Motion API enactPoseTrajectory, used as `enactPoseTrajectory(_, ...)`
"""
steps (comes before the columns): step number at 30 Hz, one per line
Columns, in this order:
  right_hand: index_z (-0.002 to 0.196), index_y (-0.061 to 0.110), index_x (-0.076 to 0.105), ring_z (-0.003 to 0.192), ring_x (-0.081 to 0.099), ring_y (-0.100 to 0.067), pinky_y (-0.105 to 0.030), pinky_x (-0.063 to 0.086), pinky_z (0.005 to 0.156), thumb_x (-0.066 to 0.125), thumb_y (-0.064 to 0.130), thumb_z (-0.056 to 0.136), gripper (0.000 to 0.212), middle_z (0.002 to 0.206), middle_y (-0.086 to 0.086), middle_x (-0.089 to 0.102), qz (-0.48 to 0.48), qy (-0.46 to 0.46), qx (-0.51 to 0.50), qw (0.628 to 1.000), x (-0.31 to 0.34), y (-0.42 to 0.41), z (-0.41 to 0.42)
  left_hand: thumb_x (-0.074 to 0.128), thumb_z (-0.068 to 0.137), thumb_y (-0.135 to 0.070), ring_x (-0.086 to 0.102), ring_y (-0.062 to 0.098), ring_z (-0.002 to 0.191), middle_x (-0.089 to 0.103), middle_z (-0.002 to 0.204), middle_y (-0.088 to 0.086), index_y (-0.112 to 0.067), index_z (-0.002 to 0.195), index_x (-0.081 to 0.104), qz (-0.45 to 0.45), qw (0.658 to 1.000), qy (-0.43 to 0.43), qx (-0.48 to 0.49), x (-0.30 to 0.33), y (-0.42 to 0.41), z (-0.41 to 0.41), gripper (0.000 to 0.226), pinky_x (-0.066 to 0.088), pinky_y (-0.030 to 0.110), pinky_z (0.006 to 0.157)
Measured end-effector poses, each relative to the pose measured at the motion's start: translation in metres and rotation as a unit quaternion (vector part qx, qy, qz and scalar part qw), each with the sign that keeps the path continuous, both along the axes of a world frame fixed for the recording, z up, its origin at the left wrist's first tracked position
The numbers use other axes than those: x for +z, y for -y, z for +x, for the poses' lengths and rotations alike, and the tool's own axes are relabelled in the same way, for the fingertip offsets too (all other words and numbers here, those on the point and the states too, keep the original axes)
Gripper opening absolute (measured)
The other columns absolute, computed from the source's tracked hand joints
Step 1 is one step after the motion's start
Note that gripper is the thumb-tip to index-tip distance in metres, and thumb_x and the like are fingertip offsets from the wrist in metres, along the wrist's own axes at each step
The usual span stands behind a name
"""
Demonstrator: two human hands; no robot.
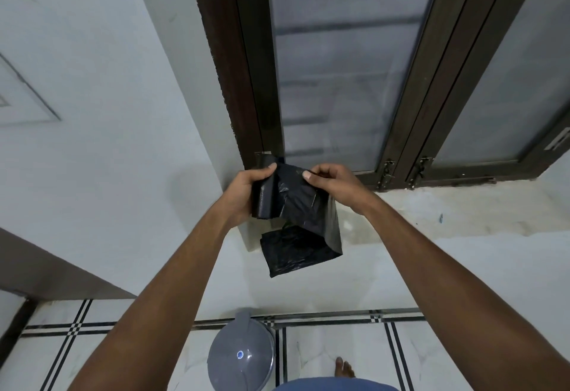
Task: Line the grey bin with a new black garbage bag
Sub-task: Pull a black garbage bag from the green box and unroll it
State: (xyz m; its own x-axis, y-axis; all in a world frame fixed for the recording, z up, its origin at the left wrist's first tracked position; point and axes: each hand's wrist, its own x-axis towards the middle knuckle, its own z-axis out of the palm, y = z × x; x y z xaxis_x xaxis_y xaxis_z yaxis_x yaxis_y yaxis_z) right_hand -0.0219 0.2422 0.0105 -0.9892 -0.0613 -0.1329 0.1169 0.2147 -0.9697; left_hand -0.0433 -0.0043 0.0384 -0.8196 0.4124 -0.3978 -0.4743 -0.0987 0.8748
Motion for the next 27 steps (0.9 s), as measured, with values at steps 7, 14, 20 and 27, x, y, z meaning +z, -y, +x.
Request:
enactPoseTrajectory(7,0.093,0.025,0.08,0.083,0.07,-0.003,-0.028,0.053,0.085,0.077,0.033,0.106,0.016,0.089,0.007,0.078,0.084,-0.072,0.004,0.994,0.008,-0.004,-0.007,0.073,0.091,-0.022,0.075,0.033,0.11,0.08,0.124,0.022,-0.004,0.123,0.078,-0.03,0.998,-0.048,0.013,-0.01,-0.011,0.001,0.037,0.054,0.051,0.113)
enactPoseTrajectory(14,0.106,0.026,0.087,0.096,0.077,-0.001,-0.024,0.056,0.091,0.077,0.036,0.105,0.014,0.1,0.014,0.085,0.107,-0.117,0.012,0.987,0.01,-0.003,-0.006,0.089,0.084,-0.059,0.083,0.019,0.105,0.086,0.113,-0.002,-0.024,0.123,0.079,-0.097,0.983,-0.099,0.12,-0.014,-0.032,0.006,0.053,0.065,0.039,0.097)
enactPoseTrajectory(20,0.11,0.019,0.088,0.1,0.079,-0.005,-0.026,0.059,0.094,0.077,0.032,0.106,0.018,0.102,0.011,0.086,0.123,-0.139,0.007,0.983,0.011,0.002,-0.004,0.091,0.087,-0.039,0.082,0.02,0.095,0.086,0.099,-0.001,-0.025,0.101,0.083,-0.129,0.963,-0.143,0.188,-0.022,-0.041,0.009,0.021,0.067,0.043,0.094)
enactPoseTrajectory(27,0.104,0.021,0.089,0.093,0.079,-0.002,-0.031,0.063,0.093,0.078,0.034,0.105,0.016,0.096,0.014,0.085,0.131,-0.143,-0.045,0.98,0.003,0.012,-0.001,0.089,0.087,-0.032,0.082,0.024,0.09,0.084,0.095,0.005,-0.02,0.1,0.082,-0.145,0.948,-0.151,0.239,-0.024,-0.046,0.008,0.019,0.069,0.047,0.09)
